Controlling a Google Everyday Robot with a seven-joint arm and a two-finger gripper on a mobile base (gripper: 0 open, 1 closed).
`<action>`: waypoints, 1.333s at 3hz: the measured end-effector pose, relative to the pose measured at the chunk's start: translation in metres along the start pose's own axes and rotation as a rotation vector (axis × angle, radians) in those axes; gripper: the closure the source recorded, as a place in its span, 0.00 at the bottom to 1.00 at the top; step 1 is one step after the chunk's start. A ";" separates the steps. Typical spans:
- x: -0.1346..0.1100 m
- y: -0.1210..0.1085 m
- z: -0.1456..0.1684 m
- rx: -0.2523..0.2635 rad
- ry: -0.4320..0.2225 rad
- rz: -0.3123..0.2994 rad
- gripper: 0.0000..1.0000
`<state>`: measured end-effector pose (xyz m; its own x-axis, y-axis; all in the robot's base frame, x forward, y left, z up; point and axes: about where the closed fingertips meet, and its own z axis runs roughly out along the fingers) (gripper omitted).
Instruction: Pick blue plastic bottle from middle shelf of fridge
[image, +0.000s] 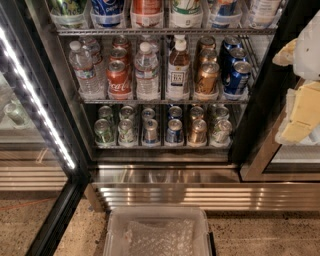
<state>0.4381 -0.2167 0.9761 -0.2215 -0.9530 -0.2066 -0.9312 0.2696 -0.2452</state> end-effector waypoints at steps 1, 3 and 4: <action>0.000 0.000 0.000 0.000 0.000 0.000 0.00; -0.030 -0.055 0.013 0.053 -0.204 0.058 0.00; -0.077 -0.105 0.037 0.029 -0.336 0.065 0.00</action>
Offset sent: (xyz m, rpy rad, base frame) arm 0.0348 -0.0033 0.0058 0.1648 -0.0838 -0.0715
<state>0.5634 -0.1669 0.9824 -0.1680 -0.8362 -0.5221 -0.9086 0.3368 -0.2471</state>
